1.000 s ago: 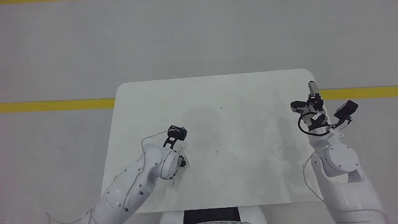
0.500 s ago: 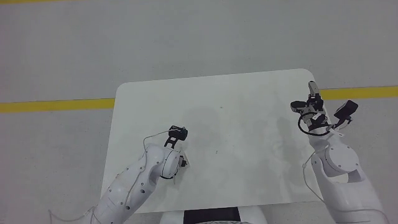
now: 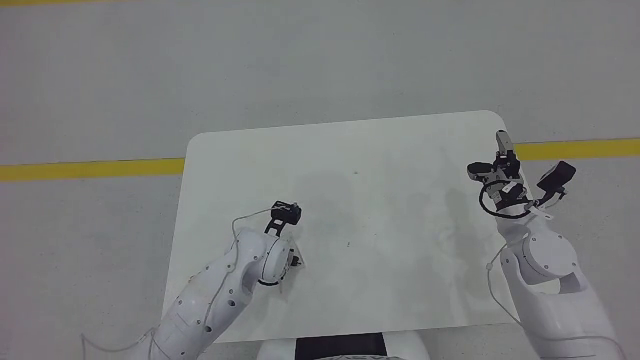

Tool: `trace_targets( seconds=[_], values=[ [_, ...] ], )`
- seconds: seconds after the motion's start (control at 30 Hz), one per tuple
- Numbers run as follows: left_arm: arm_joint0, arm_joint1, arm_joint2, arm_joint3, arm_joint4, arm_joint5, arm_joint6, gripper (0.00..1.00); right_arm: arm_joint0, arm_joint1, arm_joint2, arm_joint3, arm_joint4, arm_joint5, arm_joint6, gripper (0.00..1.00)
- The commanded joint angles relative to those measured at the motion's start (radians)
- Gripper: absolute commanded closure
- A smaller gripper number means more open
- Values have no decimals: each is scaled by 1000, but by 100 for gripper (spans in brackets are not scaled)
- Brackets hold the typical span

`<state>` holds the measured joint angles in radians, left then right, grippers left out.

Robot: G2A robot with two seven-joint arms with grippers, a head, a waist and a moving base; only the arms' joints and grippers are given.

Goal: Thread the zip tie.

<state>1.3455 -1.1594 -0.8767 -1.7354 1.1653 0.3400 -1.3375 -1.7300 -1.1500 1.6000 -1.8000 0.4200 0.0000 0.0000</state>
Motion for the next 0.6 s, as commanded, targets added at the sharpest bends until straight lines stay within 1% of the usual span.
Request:
trace_targets(
  seconds=[0.0, 0.17, 0.27, 0.4, 0.57],
  values=[
    [-1, -1, 1, 1, 1, 0, -2, 100, 0, 0, 0, 0, 0, 0, 0, 0],
    [0, -1, -1, 0, 4, 0, -5, 100, 0, 0, 0, 0, 0, 0, 0, 0],
    [3, 0, -2, -9, 7, 0, -7, 100, 0, 0, 0, 0, 0, 0, 0, 0],
    [15, 3, -7, -34, 9, -4, -5, 100, 0, 0, 0, 0, 0, 0, 0, 0],
    [37, 9, -19, -69, 20, -5, -8, 100, 0, 0, 0, 0, 0, 0, 0, 0]
  ],
)
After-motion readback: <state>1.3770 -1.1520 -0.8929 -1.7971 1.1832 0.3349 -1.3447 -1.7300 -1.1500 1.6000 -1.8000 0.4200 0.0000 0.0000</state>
